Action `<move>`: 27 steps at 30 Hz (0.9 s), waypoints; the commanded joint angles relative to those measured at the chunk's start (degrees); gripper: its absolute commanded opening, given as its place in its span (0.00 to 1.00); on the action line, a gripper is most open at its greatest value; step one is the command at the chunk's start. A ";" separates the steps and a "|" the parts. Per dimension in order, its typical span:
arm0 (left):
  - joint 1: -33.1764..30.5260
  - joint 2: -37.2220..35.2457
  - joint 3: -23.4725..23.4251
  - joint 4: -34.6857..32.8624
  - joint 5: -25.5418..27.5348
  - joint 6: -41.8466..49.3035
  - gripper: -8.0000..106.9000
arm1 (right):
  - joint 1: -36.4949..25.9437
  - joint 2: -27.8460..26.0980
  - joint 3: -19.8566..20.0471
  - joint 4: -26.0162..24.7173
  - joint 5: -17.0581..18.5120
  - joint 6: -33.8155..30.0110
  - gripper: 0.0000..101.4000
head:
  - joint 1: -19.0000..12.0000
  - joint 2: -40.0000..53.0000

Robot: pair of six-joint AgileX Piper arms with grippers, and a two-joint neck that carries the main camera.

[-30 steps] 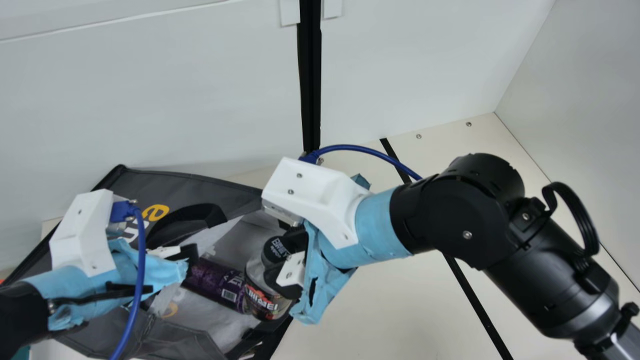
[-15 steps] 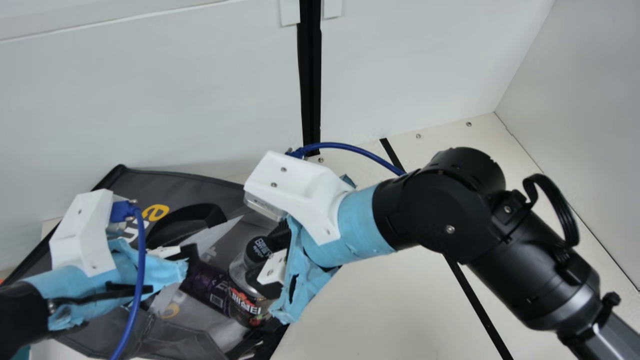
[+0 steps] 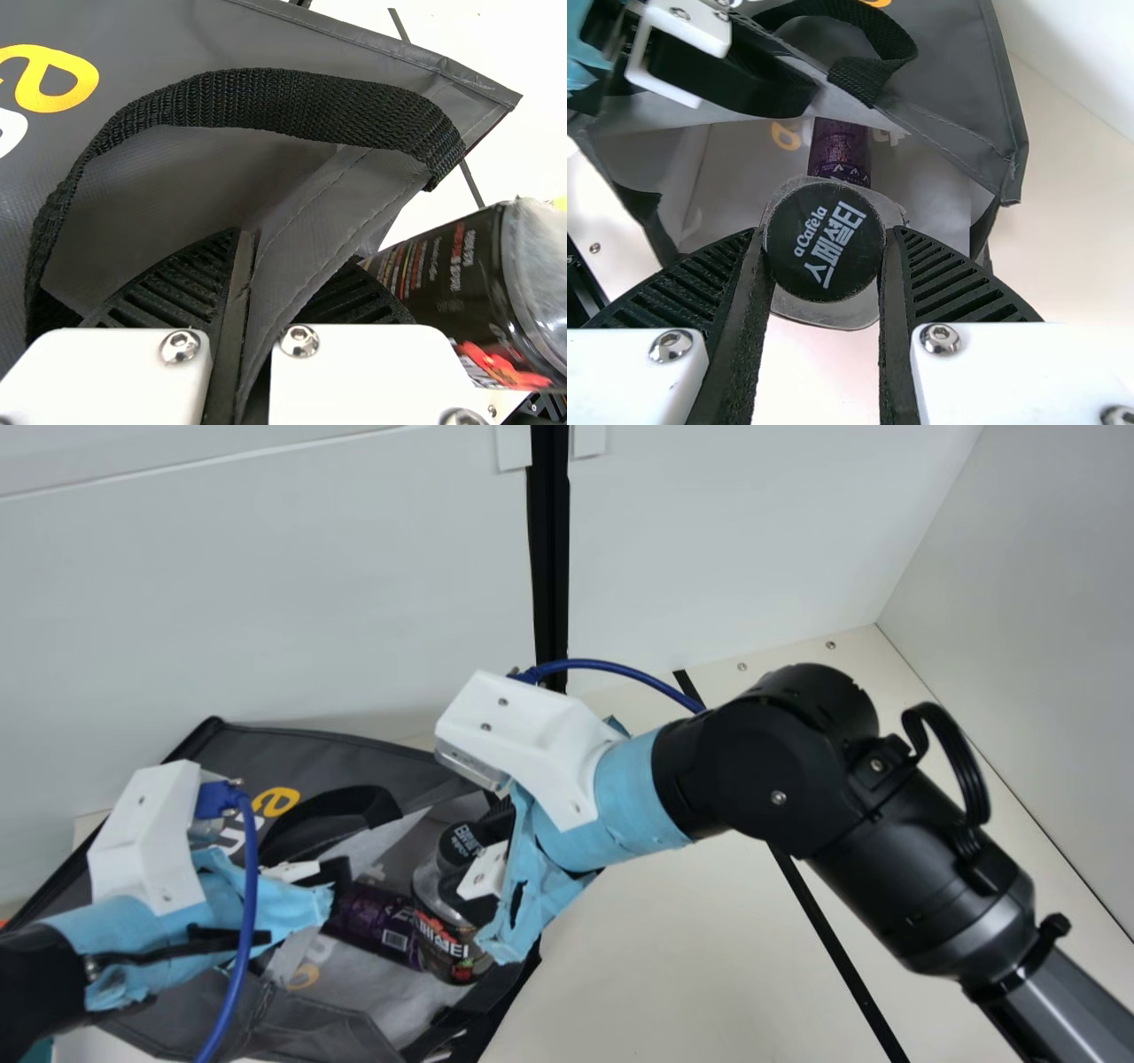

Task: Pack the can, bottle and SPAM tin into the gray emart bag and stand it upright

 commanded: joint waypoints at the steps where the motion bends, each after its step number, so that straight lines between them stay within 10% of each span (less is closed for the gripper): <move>1: 0.00 0.00 0.00 0.00 0.00 0.00 0.00 | -0.09 0.15 0.61 0.46 -0.71 -0.18 0.00 | -1.30 -0.05; 27: 0.00 0.00 0.00 0.00 0.00 0.00 0.00 | 1.00 3.75 6.55 4.75 -10.56 -0.79 0.00 | -1.30 -0.05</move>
